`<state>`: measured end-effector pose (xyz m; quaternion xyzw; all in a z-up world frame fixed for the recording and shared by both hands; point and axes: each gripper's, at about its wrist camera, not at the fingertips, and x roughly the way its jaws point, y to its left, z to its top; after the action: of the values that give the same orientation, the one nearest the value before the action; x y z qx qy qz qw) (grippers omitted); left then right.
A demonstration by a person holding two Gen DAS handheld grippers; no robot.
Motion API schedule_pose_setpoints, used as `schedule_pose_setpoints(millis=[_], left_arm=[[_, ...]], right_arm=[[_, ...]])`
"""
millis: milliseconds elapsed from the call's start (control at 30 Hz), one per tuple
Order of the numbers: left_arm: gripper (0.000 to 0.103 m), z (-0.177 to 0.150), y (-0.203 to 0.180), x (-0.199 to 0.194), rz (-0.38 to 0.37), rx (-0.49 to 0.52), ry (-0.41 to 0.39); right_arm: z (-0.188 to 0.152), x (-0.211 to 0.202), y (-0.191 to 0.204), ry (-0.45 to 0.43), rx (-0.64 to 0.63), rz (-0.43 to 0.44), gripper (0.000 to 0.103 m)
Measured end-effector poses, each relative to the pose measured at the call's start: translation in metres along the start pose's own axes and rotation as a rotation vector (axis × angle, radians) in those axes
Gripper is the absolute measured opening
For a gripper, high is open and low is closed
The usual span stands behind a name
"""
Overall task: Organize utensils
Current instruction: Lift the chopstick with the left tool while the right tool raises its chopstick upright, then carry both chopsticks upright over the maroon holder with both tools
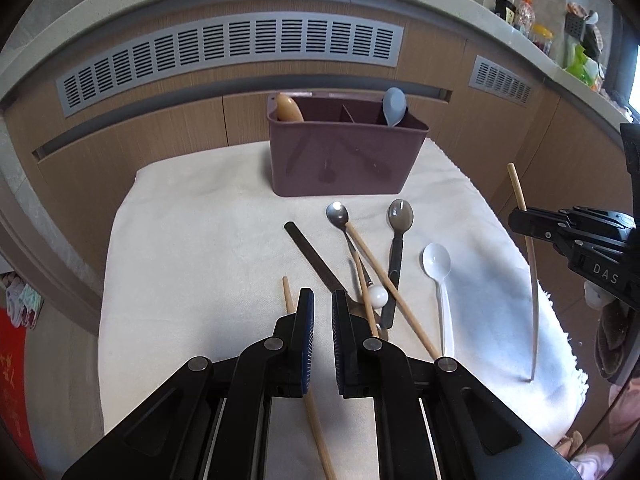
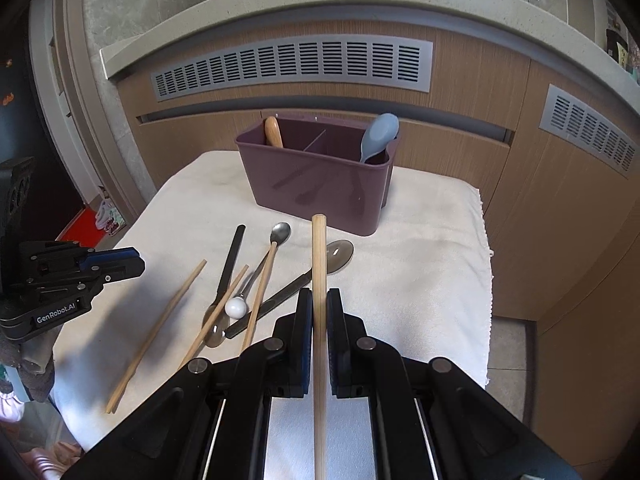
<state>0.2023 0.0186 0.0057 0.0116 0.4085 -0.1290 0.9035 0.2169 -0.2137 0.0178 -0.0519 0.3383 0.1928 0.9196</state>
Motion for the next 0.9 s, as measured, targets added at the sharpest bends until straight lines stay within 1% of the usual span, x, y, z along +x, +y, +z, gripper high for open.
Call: schedule_pose_setpoints(millis=[167,233,300,333,400,533,600,667,700,767,800,833,900], left_arm=[[0.009,0.000,0.003,-0.004,0.001,-0.011,0.012],[0.010,-0.002,0.003,0.004,-0.010,-0.001,0.064],[0.011,-0.006,0.007,0.021,-0.015,-0.023,0.132],[0.011,-0.008,0.008,0.033,-0.011,-0.030,0.176],[0.012,-0.011,0.011,0.054,0.020,-0.049,0.242],[0.012,-0.009,0.012,0.087,0.074,-0.044,0.319],[0.012,-0.006,0.011,0.099,0.088,-0.032,0.346],[0.012,0.002,0.008,0.107,0.102,-0.010,0.350],[0.012,0.005,0.008,0.109,0.096,-0.010,0.352],[0.010,0.007,0.010,0.113,0.084,-0.039,0.340],[0.007,0.008,0.007,0.113,0.090,-0.026,0.325],[0.006,0.006,0.003,0.110,0.093,-0.010,0.307],[0.006,0.002,0.000,0.098,0.061,-0.021,0.247]], right_arm=[[0.000,-0.015,0.000,-0.025,0.000,0.004,0.006],[0.000,-0.016,-0.001,-0.026,0.000,0.003,0.006],[-0.002,-0.014,-0.002,-0.020,0.003,0.001,0.006],[-0.002,-0.014,-0.002,-0.019,0.007,0.005,0.007],[-0.003,-0.013,-0.003,-0.019,0.012,0.013,0.006],[-0.003,-0.012,-0.003,-0.023,0.013,0.031,0.007],[-0.003,-0.012,-0.002,-0.025,0.011,0.039,0.007],[-0.003,-0.011,-0.002,-0.025,0.015,0.045,0.007],[-0.003,-0.011,-0.002,-0.026,0.017,0.047,0.007],[-0.003,-0.011,-0.002,-0.031,0.023,0.051,0.007],[-0.004,-0.012,-0.003,-0.036,0.026,0.053,0.007],[-0.004,-0.013,-0.003,-0.040,0.031,0.056,0.007],[-0.006,-0.015,-0.004,-0.045,0.037,0.058,0.007]])
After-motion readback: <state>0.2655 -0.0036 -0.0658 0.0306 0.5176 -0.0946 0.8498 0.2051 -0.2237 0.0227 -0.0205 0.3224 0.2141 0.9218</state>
